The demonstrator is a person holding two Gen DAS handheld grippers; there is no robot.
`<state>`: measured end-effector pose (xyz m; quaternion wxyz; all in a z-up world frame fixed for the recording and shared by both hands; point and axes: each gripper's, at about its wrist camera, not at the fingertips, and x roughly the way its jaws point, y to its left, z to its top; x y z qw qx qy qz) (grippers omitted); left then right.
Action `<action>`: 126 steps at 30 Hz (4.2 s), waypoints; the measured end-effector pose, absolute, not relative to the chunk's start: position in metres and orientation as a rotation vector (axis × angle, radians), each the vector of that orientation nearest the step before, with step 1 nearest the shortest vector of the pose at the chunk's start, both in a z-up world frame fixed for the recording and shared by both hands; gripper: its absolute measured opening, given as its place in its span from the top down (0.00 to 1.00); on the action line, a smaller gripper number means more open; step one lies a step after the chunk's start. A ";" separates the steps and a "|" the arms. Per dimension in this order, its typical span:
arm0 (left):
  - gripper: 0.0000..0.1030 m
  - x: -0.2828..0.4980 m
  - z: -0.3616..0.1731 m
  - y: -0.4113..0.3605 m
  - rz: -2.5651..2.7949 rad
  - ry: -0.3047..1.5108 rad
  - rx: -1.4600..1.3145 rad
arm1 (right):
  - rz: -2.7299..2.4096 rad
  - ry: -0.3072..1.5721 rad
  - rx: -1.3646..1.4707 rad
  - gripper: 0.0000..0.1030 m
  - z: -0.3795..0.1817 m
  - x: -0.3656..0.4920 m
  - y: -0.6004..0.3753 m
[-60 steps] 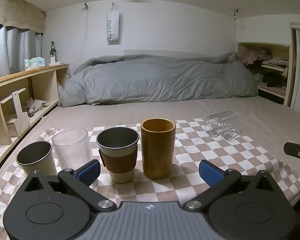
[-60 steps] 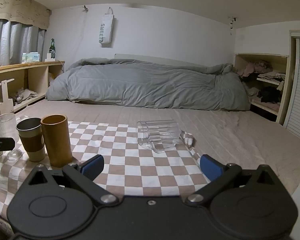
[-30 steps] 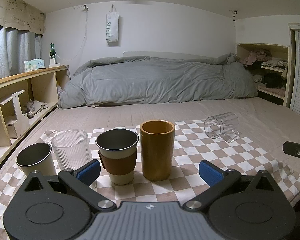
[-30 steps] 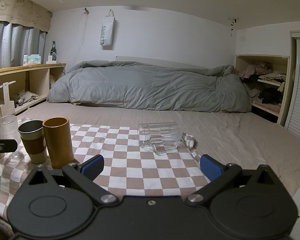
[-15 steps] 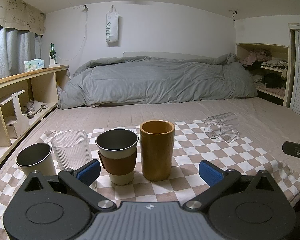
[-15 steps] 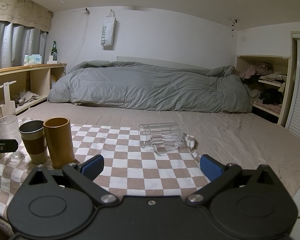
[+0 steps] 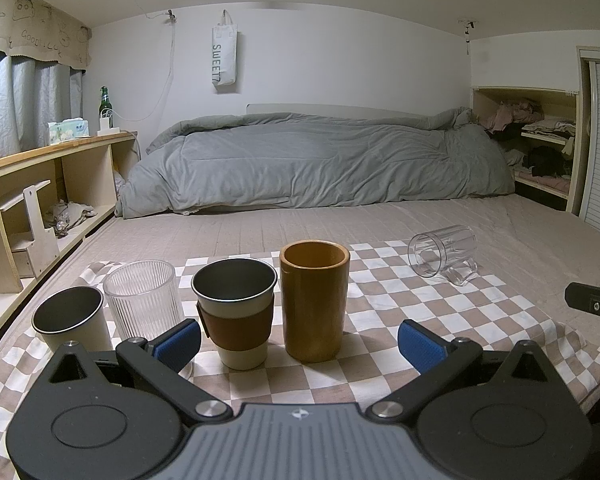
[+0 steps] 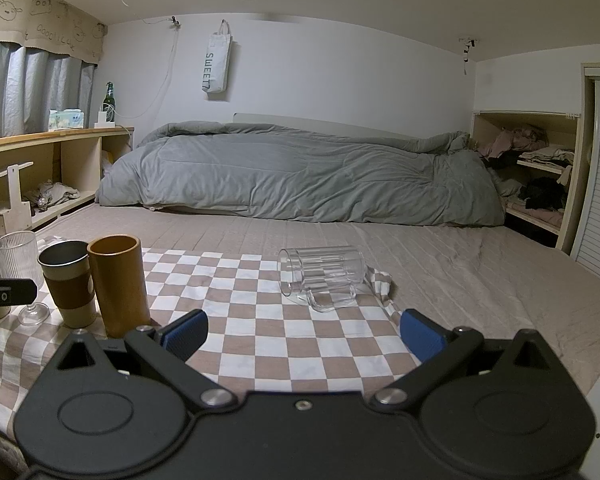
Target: Flip cup upright
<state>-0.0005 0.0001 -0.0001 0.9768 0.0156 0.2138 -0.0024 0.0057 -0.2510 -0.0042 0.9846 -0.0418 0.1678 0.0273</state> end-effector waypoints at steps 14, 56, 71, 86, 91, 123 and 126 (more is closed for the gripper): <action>0.00 -0.001 0.000 0.000 -0.005 0.430 0.032 | 0.056 0.337 -0.084 0.00 -0.004 0.006 -0.251; 0.00 0.011 0.002 0.008 -0.033 0.451 -0.033 | 0.106 0.304 -0.697 0.00 -0.032 0.188 -0.261; 0.00 0.025 -0.003 0.011 -0.042 0.492 -0.069 | 0.404 0.222 -1.728 0.01 -0.116 0.284 -0.224; 0.00 0.022 -0.001 0.015 -0.052 0.488 -0.098 | 0.439 0.442 -1.588 0.28 -0.114 0.296 -0.193; 0.00 0.017 0.001 0.018 -0.060 0.474 -0.111 | 0.481 0.661 -1.267 0.29 -0.080 0.286 -0.171; 0.05 0.093 0.009 -0.010 -0.266 0.704 -0.297 | 0.544 1.066 0.078 0.14 -0.013 0.262 -0.214; 0.09 0.116 0.007 -0.029 -0.288 0.739 -0.299 | 0.560 1.013 0.195 0.14 -0.008 0.258 -0.233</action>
